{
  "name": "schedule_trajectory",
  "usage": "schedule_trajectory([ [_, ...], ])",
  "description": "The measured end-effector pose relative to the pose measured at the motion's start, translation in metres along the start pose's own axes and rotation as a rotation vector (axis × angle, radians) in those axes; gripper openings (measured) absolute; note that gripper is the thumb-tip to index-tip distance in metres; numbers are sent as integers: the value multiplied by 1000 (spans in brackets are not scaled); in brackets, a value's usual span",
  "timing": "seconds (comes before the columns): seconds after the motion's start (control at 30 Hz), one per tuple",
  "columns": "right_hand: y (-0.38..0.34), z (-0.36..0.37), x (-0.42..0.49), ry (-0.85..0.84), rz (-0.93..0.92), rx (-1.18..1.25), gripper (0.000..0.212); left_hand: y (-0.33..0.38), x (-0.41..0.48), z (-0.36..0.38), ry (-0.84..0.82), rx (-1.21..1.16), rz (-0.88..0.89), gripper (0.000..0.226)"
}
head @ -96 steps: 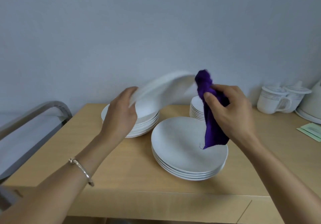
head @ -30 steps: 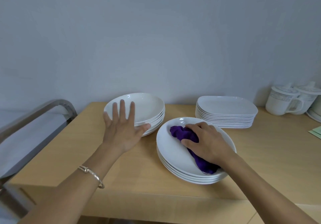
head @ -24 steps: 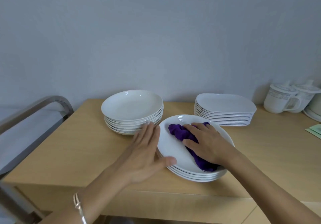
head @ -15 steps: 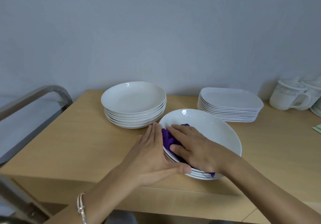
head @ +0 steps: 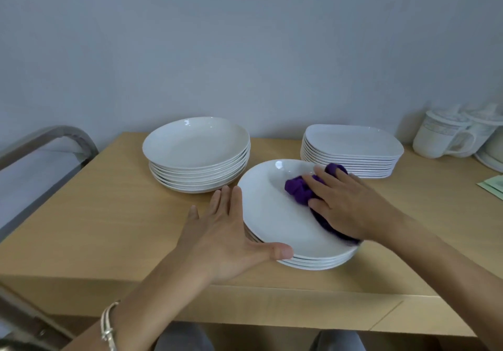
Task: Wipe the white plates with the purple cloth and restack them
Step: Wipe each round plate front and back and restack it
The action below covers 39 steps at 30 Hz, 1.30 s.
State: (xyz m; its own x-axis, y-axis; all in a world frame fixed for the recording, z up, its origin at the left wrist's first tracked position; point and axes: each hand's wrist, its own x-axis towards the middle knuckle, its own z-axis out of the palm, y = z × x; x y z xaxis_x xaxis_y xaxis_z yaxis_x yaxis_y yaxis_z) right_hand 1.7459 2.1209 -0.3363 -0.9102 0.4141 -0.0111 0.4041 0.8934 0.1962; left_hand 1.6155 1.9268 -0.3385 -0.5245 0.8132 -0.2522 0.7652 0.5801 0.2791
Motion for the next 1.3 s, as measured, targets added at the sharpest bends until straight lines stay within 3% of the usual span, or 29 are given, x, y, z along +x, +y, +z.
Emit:
schedule_trajectory([
  [0.07, -13, -9, -23, -83, -164, 50, 71, -2, 3, 1, 23, -40, 38, 137],
  [0.13, -32, -23, -35, -252, -193, 270, 49, -3, 5, 2, 41, -72, 75, 134],
  [0.2, -48, -29, -33, -291, -168, 504, 55, -5, 6, 2, 26, -90, 81, 137],
  [0.27, -63, -26, -18, -272, -188, 563, 62, -8, 9, 6, 21, -191, 104, 139],
  [0.37, -71, -12, 21, -133, -208, 538, 64, -13, 14, 14, 117, -478, 238, 135],
  [0.47, -66, -1, 53, -26, -196, 446, 64, -14, 13, 17, 144, -582, 287, 122],
  [0.67, -30, 1, 64, 43, 43, 267, 60, -11, 3, 9, 98, -375, 143, 118],
  [0.83, -5, -2, 15, -75, 153, 130, 59, -8, 1, 3, 86, -317, 101, 118],
  [1.0, -28, -25, -33, -306, -29, 358, 64, -10, 4, 7, 100, -396, 160, 114],
  [1.1, -52, -24, -25, -245, -142, 474, 62, -9, 4, 10, 84, -506, 217, 116],
  [1.17, -65, -15, -2, -167, -165, 527, 63, -7, 2, 10, 50, -580, 265, 105],
  [1.3, -65, 0, 48, -67, -186, 490, 66, -10, 7, 13, 23, -704, 295, 101],
])
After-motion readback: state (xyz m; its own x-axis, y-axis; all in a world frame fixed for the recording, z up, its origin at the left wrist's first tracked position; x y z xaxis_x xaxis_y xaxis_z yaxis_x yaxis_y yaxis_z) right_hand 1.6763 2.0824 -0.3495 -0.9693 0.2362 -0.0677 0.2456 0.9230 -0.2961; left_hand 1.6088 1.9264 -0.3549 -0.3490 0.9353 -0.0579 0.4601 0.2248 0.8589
